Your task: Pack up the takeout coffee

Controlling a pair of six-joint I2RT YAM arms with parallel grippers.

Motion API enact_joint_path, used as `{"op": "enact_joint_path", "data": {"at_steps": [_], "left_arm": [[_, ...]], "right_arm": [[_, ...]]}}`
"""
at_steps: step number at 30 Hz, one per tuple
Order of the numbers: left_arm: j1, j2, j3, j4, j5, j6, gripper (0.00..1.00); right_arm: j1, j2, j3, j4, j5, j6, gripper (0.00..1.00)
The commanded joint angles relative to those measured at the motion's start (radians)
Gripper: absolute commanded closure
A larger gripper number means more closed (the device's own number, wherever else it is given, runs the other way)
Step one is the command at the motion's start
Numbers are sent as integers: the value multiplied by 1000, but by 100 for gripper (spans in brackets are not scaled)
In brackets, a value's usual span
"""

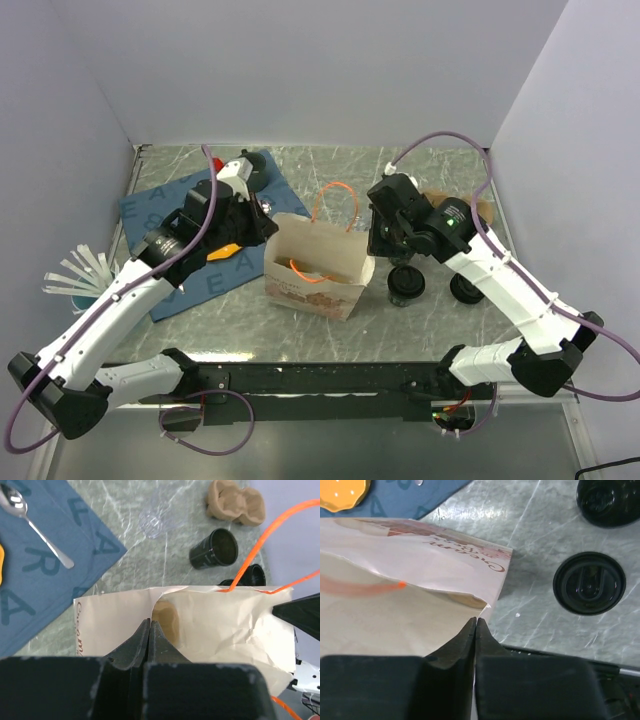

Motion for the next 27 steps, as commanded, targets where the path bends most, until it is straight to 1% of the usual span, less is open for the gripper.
{"op": "enact_joint_path", "data": {"at_steps": [1, 4, 5, 6, 7, 8, 9, 10, 11, 12, 14, 15, 16, 17, 24, 27], "left_arm": [[0, -26, 40, 106, 7, 31, 99], [0, -32, 66, 106, -2, 42, 99], [0, -52, 47, 111, -1, 36, 99], [0, -66, 24, 123, 13, 30, 99], [0, -84, -7, 152, 25, 23, 99], [0, -121, -79, 169, 37, 13, 98], [0, -140, -116, 184, 56, 10, 95], [0, -156, -151, 206, 74, 5, 85], [0, -182, -203, 207, 79, 5, 77], [0, -190, -213, 192, 76, 5, 67], [-1, -210, -202, 124, 45, 16, 61], [-1, -216, -196, 99, 28, 20, 51], [-3, -223, -188, 77, -7, 25, 46], [-3, -232, -173, 39, -12, 42, 43], [-3, -229, -116, -47, -94, 88, 39], [-3, -226, -102, -58, -119, 109, 40]], "right_arm": [[-4, -1, 65, 67, 79, -94, 100], [-4, 3, 88, 89, 105, -162, 100], [-4, -3, 78, 98, 105, -194, 100], [-1, -32, 56, 146, 100, -211, 100], [2, -52, -14, 177, 96, -225, 100], [3, -75, -59, 220, 89, -255, 100], [3, -127, -108, 310, 79, -275, 100], [3, -153, -211, 369, 51, -295, 100], [7, -181, -258, 418, 39, -324, 100], [7, -222, -293, 450, 31, -329, 100], [7, -242, -326, 484, 19, -332, 100], [7, -244, -323, 477, 13, -334, 100], [10, -245, -315, 468, 7, -335, 100], [19, -242, -315, 466, -3, -345, 100], [34, -247, -317, 460, -29, -349, 100], [37, -253, -326, 468, -29, -349, 100]]}}
